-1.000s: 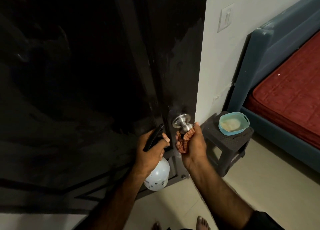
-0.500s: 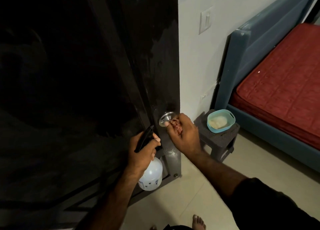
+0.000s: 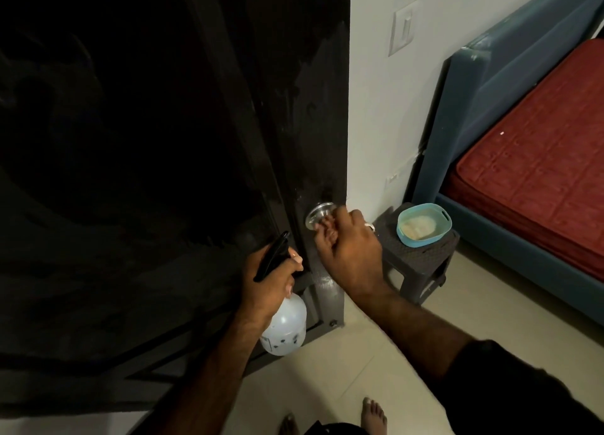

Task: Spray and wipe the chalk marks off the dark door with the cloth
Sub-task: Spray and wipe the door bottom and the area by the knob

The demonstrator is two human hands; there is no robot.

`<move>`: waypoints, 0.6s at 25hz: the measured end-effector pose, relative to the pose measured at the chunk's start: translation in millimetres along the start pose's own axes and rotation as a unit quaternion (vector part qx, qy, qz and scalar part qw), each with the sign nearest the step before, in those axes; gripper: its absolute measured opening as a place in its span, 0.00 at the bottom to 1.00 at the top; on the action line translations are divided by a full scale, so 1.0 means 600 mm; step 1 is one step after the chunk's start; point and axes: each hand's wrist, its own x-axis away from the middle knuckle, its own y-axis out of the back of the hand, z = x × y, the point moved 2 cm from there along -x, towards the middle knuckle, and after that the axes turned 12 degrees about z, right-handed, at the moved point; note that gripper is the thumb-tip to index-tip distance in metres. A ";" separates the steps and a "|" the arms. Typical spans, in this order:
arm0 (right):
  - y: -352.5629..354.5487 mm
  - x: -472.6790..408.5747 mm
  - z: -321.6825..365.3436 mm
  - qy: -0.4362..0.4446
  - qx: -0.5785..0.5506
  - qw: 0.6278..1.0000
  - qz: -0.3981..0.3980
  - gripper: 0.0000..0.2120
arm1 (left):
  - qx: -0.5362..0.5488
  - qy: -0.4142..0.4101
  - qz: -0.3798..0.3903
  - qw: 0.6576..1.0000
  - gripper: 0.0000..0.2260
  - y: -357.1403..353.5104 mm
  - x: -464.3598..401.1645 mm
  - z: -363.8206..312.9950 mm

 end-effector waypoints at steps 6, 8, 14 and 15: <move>0.014 0.002 -0.019 0.231 0.192 0.954 0.000 0.22 | 0.003 -0.007 0.008 1.000 0.06 -0.006 -0.014 -0.009; 0.000 -0.008 -0.007 0.116 0.010 0.992 -0.043 0.16 | -0.002 -0.005 0.012 1.000 0.07 -0.010 -0.018 -0.010; -0.020 -0.006 0.021 -0.316 -0.739 0.587 0.101 0.24 | -0.015 -0.002 0.017 1.000 0.09 -0.014 -0.017 -0.006; -0.016 0.000 0.017 -0.329 -0.743 0.563 0.149 0.26 | -0.016 -0.002 0.018 1.000 0.09 -0.013 -0.016 -0.004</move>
